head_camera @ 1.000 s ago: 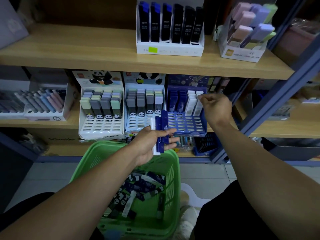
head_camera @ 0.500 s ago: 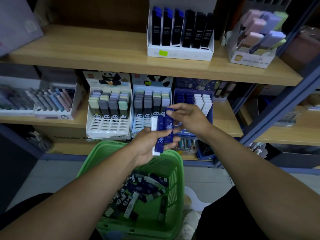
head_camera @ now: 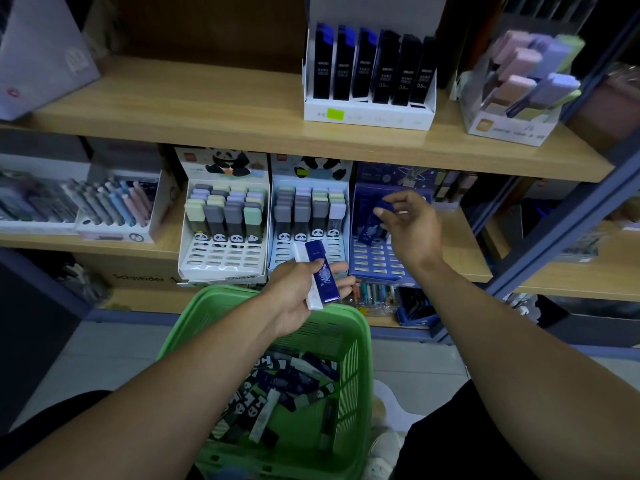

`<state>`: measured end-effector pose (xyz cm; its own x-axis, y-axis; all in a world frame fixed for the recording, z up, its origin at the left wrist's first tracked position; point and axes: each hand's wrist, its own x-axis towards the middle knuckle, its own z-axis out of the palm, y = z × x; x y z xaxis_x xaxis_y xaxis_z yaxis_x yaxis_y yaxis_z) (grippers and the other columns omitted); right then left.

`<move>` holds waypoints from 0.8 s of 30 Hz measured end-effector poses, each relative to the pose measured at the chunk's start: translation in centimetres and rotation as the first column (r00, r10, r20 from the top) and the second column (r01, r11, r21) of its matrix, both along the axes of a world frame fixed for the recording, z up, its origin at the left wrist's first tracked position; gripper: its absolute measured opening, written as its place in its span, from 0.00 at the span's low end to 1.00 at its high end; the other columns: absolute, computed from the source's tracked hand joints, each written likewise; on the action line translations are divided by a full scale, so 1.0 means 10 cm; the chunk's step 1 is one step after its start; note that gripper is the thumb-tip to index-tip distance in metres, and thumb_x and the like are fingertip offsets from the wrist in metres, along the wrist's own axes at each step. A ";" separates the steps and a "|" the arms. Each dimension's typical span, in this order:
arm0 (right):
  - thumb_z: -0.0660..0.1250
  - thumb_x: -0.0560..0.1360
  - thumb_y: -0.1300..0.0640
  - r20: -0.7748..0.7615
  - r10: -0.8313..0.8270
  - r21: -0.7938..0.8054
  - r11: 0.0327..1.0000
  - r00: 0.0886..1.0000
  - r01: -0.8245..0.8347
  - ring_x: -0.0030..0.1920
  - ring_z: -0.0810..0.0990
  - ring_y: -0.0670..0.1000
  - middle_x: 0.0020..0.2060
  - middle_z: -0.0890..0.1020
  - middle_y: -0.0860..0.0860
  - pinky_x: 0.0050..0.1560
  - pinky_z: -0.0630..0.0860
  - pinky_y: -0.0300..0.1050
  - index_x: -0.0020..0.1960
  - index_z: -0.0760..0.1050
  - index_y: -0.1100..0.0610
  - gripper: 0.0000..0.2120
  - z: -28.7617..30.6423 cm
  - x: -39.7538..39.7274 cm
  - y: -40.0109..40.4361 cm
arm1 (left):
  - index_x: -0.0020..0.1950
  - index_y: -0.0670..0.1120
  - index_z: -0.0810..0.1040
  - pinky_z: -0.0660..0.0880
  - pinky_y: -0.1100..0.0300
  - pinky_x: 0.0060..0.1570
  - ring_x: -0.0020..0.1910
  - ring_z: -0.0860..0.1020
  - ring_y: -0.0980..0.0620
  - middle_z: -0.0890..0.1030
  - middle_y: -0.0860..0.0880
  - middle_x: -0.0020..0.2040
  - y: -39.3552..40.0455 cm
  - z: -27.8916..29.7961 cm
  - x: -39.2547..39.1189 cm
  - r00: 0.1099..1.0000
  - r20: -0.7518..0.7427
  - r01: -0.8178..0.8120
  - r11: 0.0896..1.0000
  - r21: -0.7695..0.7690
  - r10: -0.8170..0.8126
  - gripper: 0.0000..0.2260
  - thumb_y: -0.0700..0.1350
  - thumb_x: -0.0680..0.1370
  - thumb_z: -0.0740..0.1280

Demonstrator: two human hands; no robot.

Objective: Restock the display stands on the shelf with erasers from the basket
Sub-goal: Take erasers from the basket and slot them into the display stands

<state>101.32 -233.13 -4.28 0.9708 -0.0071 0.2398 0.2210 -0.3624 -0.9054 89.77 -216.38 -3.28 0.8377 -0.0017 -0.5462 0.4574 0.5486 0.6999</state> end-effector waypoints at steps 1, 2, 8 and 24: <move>0.71 0.78 0.57 0.005 0.015 -0.021 1.000 1.000 -0.015 0.47 0.82 0.54 0.46 0.77 0.47 0.45 0.81 0.49 0.49 0.75 0.47 0.07 -0.01 0.00 0.02 | 0.67 0.36 0.70 0.82 0.48 0.48 0.52 0.84 0.39 0.83 0.38 0.57 0.00 0.00 0.00 1.000 -0.002 -0.007 1.000 0.005 0.007 0.12 0.39 0.86 0.55; 0.71 0.78 0.57 0.013 0.026 -0.047 0.999 1.000 -0.025 0.48 0.82 0.54 0.47 0.78 0.47 0.44 0.79 0.45 0.50 0.75 0.47 0.07 -0.02 0.01 0.03 | 0.66 0.36 0.71 0.82 0.48 0.49 0.52 0.83 0.39 0.83 0.38 0.57 0.00 0.00 0.01 1.000 -0.004 -0.011 1.000 0.006 0.011 0.12 0.38 0.85 0.56; 0.71 0.78 0.58 0.043 0.086 -0.123 0.989 0.995 -0.080 0.49 0.81 0.50 0.48 0.80 0.48 0.44 0.79 0.39 0.50 0.76 0.48 0.06 -0.03 0.06 0.02 | 0.64 0.38 0.73 0.81 0.46 0.50 0.51 0.84 0.39 0.83 0.38 0.57 0.03 0.00 0.02 1.000 -0.019 -0.019 1.000 -0.020 0.018 0.11 0.41 0.85 0.58; 0.73 0.76 0.57 0.106 0.079 -0.372 0.928 0.991 -0.034 0.47 0.82 0.44 0.47 0.86 0.50 0.55 0.80 0.44 0.55 0.84 0.54 0.08 -0.04 0.20 -0.03 | 0.67 0.37 0.73 0.84 0.48 0.45 0.45 0.86 0.42 0.85 0.39 0.54 0.00 -0.02 0.01 0.999 0.041 -0.028 1.000 0.001 0.028 0.12 0.37 0.84 0.59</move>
<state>103.35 -233.47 -4.73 0.9318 0.1572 0.3271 0.3471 -0.6491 -0.6769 89.84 -216.41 -3.45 0.8590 0.0230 -0.5115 0.4127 0.5601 0.7183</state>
